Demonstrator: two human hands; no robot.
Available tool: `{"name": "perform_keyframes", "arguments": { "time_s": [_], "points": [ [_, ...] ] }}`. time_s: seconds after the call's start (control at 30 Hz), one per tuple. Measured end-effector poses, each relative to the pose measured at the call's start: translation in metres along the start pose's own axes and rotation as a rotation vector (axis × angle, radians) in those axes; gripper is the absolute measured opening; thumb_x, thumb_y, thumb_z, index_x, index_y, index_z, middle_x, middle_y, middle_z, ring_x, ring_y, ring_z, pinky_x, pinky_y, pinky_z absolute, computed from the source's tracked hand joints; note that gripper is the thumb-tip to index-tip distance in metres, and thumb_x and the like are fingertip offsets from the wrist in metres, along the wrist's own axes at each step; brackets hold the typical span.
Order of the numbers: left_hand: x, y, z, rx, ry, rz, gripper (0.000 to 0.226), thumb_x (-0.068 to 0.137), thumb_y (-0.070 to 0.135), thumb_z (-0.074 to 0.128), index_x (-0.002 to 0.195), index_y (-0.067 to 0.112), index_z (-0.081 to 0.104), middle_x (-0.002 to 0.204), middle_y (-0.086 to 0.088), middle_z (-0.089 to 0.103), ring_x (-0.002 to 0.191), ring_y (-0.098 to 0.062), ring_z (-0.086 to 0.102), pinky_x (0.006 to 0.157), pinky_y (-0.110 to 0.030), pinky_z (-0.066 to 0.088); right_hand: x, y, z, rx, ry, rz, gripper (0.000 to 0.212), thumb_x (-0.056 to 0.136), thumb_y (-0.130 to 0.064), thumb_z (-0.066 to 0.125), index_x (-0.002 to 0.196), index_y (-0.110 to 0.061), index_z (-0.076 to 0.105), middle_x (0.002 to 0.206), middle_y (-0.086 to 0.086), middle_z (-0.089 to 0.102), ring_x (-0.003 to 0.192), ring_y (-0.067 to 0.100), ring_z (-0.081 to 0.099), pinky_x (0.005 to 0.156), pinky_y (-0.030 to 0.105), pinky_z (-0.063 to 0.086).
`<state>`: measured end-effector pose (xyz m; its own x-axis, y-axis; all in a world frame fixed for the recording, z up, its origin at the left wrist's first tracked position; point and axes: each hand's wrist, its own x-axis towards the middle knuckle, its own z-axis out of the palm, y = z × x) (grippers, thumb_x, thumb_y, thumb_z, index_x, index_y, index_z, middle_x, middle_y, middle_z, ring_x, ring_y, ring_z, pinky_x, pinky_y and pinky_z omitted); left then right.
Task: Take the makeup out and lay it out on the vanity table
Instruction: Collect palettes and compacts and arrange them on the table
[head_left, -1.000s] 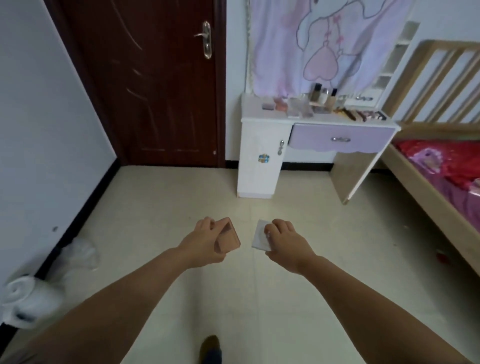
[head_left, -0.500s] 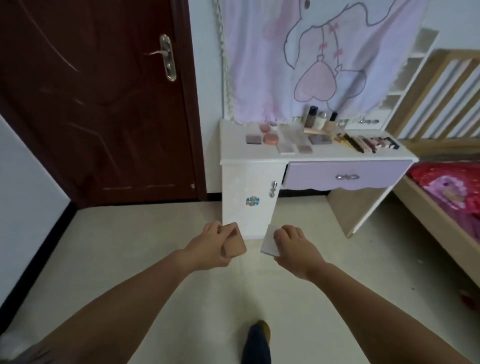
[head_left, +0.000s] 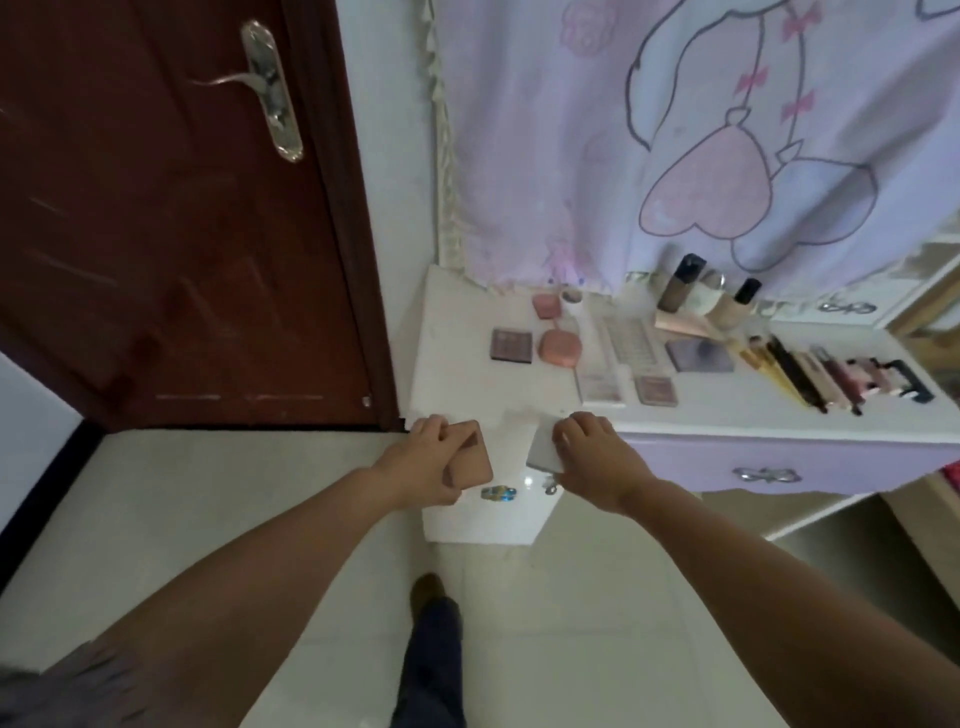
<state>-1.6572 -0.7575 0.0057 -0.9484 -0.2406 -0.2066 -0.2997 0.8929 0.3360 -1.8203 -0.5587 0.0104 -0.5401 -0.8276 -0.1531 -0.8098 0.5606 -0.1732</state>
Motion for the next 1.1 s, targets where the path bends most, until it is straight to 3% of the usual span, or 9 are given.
{"name": "perform_keyframes", "arguments": {
  "time_s": [0.17, 0.33, 0.5, 0.67, 0.8, 0.9, 1.0, 1.1],
  "points": [
    [0.095, -0.036, -0.015, 0.068, -0.051, 0.09, 0.082, 0.073, 0.032, 0.066, 0.142, 0.029, 0.022, 0.128, -0.005, 0.032, 0.122, -0.024, 0.033, 0.09, -0.038, 0.046, 0.096, 0.029, 0.002, -0.086, -0.093, -0.083, 0.051, 0.079, -0.031, 0.066, 0.122, -0.015, 0.042, 0.131, 0.005, 0.04, 0.122, 0.026, 0.037, 0.095, 0.032, 0.037],
    [0.161, -0.063, -0.024, 0.116, -0.159, 0.156, 0.083, 0.077, 0.035, 0.066, 0.145, 0.025, 0.02, 0.136, -0.01, 0.028, 0.126, -0.027, 0.031, 0.092, -0.037, 0.045, 0.155, 0.049, 0.01, -0.057, -0.18, -0.107, 0.049, 0.079, -0.032, 0.066, 0.121, -0.017, 0.043, 0.132, 0.002, 0.04, 0.123, 0.023, 0.038, 0.091, 0.033, 0.042],
    [0.195, -0.077, -0.01, 0.118, -0.212, 0.179, 0.083, 0.079, 0.04, 0.063, 0.147, 0.027, 0.016, 0.143, -0.011, 0.025, 0.129, -0.029, 0.03, 0.107, -0.034, 0.027, 0.177, 0.058, 0.019, -0.061, -0.181, -0.192, 0.035, 0.086, -0.026, 0.057, 0.118, -0.015, 0.047, 0.128, 0.007, 0.047, 0.124, 0.028, 0.042, 0.095, 0.036, 0.046],
    [0.195, -0.09, -0.004, 0.075, -0.218, 0.177, 0.087, 0.083, 0.046, 0.062, 0.15, 0.027, 0.009, 0.153, -0.012, 0.013, 0.137, -0.029, 0.018, 0.114, -0.035, 0.013, 0.178, 0.065, 0.012, -0.097, -0.206, -0.248, 0.046, 0.078, -0.048, 0.062, 0.114, -0.021, 0.053, 0.128, 0.004, 0.052, 0.118, 0.024, 0.051, 0.096, 0.037, 0.047],
    [0.184, -0.098, 0.005, -0.237, -0.116, -0.035, 0.089, 0.082, 0.063, 0.052, 0.149, 0.023, 0.01, 0.154, -0.013, 0.015, 0.141, -0.026, 0.019, 0.117, -0.039, 0.02, 0.197, 0.042, 0.003, -0.161, -0.068, -0.356, 0.051, 0.065, -0.054, 0.072, 0.099, -0.018, 0.063, 0.108, 0.008, 0.064, 0.097, 0.027, 0.063, 0.08, 0.038, 0.053],
    [0.174, -0.087, 0.003, -0.509, -0.037, -0.229, 0.066, 0.093, 0.031, 0.056, 0.147, 0.011, 0.024, 0.145, -0.011, 0.032, 0.132, -0.022, 0.032, 0.112, -0.025, 0.022, 0.22, 0.007, 0.005, -0.112, -0.082, -0.449, 0.059, 0.068, -0.053, 0.066, 0.112, -0.014, 0.063, 0.122, 0.014, 0.061, 0.108, 0.033, 0.061, 0.091, 0.045, 0.049],
    [0.165, -0.075, 0.002, -0.731, 0.06, -0.407, 0.046, 0.098, 0.012, 0.044, 0.143, 0.008, 0.033, 0.134, -0.002, 0.041, 0.125, -0.016, 0.041, 0.106, -0.019, 0.028, 0.231, -0.014, 0.014, -0.106, -0.226, -0.423, 0.072, 0.079, -0.05, 0.063, 0.137, -0.011, 0.042, 0.145, 0.017, 0.038, 0.132, 0.034, 0.039, 0.109, 0.045, 0.028],
    [0.166, -0.071, 0.003, -0.854, 0.075, -0.521, 0.035, 0.097, 0.009, 0.041, 0.13, 0.011, 0.054, 0.127, -0.003, 0.056, 0.116, -0.02, 0.054, 0.099, -0.025, 0.04, 0.231, -0.014, 0.02, -0.111, -0.196, -0.433, 0.067, 0.078, -0.043, 0.066, 0.131, -0.008, 0.045, 0.137, 0.018, 0.044, 0.123, 0.036, 0.044, 0.102, 0.043, 0.033]
  ]
}}
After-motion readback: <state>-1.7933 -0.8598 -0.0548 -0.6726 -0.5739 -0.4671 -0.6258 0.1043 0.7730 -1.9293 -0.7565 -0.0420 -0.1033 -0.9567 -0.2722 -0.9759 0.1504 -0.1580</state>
